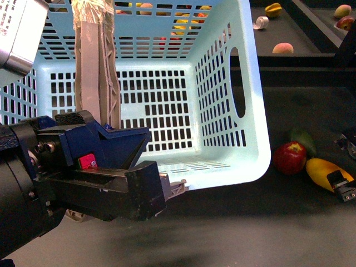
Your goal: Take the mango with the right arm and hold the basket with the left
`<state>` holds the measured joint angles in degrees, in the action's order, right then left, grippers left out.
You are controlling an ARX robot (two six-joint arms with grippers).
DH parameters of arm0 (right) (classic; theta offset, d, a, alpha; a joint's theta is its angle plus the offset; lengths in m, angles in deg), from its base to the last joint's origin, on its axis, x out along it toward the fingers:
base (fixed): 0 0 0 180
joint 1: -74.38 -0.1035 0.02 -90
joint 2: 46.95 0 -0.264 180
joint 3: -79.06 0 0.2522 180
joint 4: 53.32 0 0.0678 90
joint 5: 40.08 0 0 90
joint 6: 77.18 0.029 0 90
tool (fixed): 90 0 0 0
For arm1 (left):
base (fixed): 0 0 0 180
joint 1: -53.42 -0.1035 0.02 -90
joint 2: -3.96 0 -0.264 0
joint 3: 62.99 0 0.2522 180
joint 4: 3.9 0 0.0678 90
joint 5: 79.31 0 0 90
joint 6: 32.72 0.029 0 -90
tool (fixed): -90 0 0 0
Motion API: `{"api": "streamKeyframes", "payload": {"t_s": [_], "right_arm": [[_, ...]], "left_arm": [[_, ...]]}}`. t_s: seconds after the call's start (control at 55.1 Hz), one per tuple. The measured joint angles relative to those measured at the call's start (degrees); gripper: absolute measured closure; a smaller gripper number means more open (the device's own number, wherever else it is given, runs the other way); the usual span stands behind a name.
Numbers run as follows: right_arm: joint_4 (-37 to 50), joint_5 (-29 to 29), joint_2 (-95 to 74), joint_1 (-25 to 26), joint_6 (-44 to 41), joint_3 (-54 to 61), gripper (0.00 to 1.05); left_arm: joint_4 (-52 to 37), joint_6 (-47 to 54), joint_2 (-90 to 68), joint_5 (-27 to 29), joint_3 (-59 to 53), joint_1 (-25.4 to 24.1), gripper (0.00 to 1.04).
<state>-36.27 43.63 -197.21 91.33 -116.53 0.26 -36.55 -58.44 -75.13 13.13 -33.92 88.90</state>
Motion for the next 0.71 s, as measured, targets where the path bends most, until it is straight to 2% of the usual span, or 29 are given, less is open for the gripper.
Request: {"api": "streamKeyframes", "payload": {"t_s": [0.708], "right_arm": [[-1.6, 0.7, -6.1, -0.7, -0.7, -7.5, 0.08]], "left_arm": [[0.0, 0.0, 0.0, 0.0, 0.0, 0.0, 0.99]]}}
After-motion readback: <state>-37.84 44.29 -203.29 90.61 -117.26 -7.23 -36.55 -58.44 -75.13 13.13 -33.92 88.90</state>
